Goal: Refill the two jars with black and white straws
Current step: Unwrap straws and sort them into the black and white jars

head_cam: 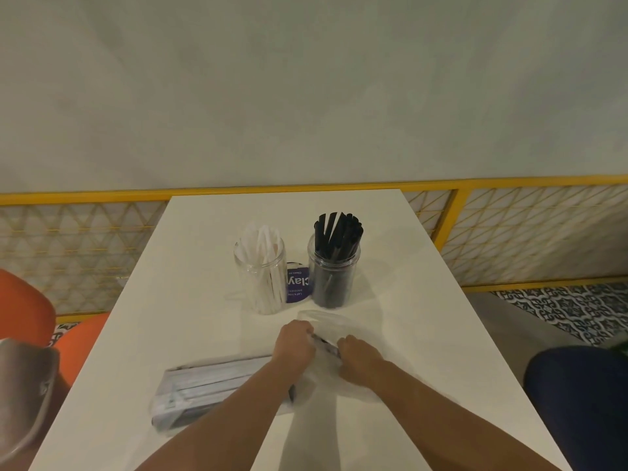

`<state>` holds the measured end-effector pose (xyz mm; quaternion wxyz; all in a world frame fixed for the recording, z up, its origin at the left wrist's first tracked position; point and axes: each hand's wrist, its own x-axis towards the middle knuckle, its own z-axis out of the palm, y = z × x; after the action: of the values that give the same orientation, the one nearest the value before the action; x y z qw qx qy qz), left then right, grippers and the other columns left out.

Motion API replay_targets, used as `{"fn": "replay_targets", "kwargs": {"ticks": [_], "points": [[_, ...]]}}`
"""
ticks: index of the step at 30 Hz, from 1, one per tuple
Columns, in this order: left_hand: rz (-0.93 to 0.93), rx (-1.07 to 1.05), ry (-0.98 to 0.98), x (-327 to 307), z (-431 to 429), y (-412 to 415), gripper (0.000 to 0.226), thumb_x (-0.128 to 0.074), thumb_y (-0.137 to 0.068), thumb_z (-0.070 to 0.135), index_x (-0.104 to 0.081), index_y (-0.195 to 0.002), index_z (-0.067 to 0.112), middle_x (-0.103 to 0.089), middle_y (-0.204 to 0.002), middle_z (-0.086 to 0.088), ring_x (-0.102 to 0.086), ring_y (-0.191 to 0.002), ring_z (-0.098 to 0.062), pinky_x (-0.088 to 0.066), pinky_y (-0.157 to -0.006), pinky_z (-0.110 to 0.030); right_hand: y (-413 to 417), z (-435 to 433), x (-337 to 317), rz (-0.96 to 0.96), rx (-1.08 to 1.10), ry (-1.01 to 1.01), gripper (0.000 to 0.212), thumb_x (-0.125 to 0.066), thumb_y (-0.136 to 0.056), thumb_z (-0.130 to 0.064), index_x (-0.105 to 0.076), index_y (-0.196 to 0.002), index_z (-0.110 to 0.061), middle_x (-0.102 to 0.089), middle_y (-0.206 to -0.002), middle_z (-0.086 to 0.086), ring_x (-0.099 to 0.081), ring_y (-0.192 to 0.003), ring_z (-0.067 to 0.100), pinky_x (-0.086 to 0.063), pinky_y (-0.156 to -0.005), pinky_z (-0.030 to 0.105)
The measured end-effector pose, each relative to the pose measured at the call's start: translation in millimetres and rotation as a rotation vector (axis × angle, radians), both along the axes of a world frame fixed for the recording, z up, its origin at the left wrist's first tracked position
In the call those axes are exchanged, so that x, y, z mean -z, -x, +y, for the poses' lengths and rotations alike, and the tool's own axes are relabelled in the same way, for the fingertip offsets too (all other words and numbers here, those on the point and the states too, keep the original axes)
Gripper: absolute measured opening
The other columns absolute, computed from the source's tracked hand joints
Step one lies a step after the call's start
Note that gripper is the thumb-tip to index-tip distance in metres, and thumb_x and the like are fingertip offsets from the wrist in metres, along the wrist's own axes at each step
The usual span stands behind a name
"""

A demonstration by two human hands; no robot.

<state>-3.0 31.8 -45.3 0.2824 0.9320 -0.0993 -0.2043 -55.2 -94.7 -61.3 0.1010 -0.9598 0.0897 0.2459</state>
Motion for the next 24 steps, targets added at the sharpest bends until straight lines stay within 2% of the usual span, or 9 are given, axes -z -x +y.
{"fn": "replay_targets", "kwargs": {"ticks": [4, 6, 8, 12, 14, 16, 18, 21, 24], "points": [[0.04, -0.13, 0.183, 2, 1, -3, 0.029, -0.057, -0.083, -0.002, -0.064, -0.109, 0.01, -0.059, -0.119, -0.004, -0.05, -0.1, -0.011, -0.031, -0.083, -0.009, 2, 0, 3, -0.016, 0.014, -0.005, 0.041, -0.049, -0.093, -0.015, -0.037, -0.131, -0.006, -0.046, -0.135, 0.013, -0.048, -0.123, 0.029, -0.038, -0.101, 0.034], [0.11, -0.174, 0.245, -1, 0, -2, 0.029, -0.059, -0.079, -0.005, -0.067, -0.105, 0.007, -0.059, -0.112, -0.004, -0.049, -0.096, -0.011, -0.038, -0.081, -0.014, 1, -4, 4, -0.001, 0.035, -0.023, 0.037, -0.047, -0.094, -0.016, -0.043, -0.129, -0.006, -0.049, -0.133, 0.012, -0.048, -0.122, 0.028, -0.037, -0.101, 0.033], [0.17, -0.206, 0.325, -4, 1, -2, 0.028, -0.051, -0.081, -0.009, -0.069, -0.096, 0.007, -0.062, -0.11, -0.009, -0.054, -0.094, -0.015, -0.044, -0.079, -0.021, 1, -8, 3, -0.016, 0.061, -0.037, 0.034, -0.043, -0.096, -0.019, -0.047, -0.127, -0.008, -0.049, -0.133, 0.011, -0.048, -0.122, 0.028, -0.037, -0.102, 0.033], [0.193, -0.221, 0.387, -15, 0, -4, 0.039, -0.037, -0.086, -0.01, -0.07, -0.092, 0.008, -0.065, -0.102, -0.011, -0.055, -0.087, -0.021, -0.048, -0.087, -0.031, 3, -15, 1, -0.085, 0.087, -0.069, 0.033, -0.043, -0.096, -0.022, -0.044, -0.127, -0.012, -0.048, -0.133, 0.007, -0.048, -0.121, 0.026, -0.038, -0.104, 0.034], [0.215, -0.25, 0.461, -17, 0, -7, 0.044, -0.032, -0.083, -0.014, -0.07, -0.094, 0.004, -0.064, -0.097, -0.013, -0.056, -0.078, -0.019, -0.047, -0.07, -0.022, 3, -16, 1, -0.085, 0.102, -0.087, 0.033, -0.044, -0.096, -0.025, -0.045, -0.126, -0.012, -0.049, -0.133, 0.007, -0.048, -0.121, 0.026, -0.036, -0.105, 0.034], [0.244, -0.251, 0.506, -22, -1, -5, 0.046, -0.028, -0.083, -0.015, -0.07, -0.098, -0.001, -0.058, -0.078, -0.009, -0.046, -0.06, -0.011, -0.039, -0.053, -0.012, 4, -18, 4, -0.068, 0.112, -0.063, 0.032, -0.044, -0.096, -0.026, -0.05, -0.122, -0.01, -0.052, -0.131, 0.008, -0.05, -0.119, 0.026, -0.036, -0.103, 0.032], [0.264, -0.251, 0.508, -23, -3, -3, 0.047, -0.027, -0.087, -0.011, -0.07, -0.1, 0.0, -0.052, -0.063, -0.003, -0.041, -0.054, -0.01, -0.036, -0.048, -0.012, 6, -19, 5, -0.05, 0.129, -0.054, 0.031, -0.044, -0.095, -0.027, -0.054, -0.119, -0.01, -0.056, -0.127, 0.009, -0.052, -0.115, 0.026, -0.037, -0.1, 0.031], [0.35, -0.31, 0.543, -30, -4, -3, 0.036, -0.037, -0.087, -0.006, -0.071, -0.093, 0.005, -0.048, -0.062, -0.003, -0.041, -0.056, -0.014, -0.04, -0.06, -0.021, 5, -23, 4, -0.045, 0.14, -0.098, 0.031, -0.044, -0.095, -0.024, -0.055, -0.121, -0.011, -0.055, -0.129, 0.009, -0.051, -0.119, 0.026, -0.036, -0.101, 0.03], [0.395, -0.334, 0.574, -31, -3, -5, 0.014, -0.059, -0.082, 0.007, -0.069, -0.092, 0.009, -0.056, -0.077, -0.005, -0.048, -0.066, -0.014, -0.038, -0.061, -0.022, 4, -30, -5, -0.06, 0.114, -0.165, 0.036, -0.046, -0.093, -0.017, -0.052, -0.128, -0.013, -0.052, -0.134, 0.009, -0.047, -0.124, 0.027, -0.034, -0.103, 0.029]]}}
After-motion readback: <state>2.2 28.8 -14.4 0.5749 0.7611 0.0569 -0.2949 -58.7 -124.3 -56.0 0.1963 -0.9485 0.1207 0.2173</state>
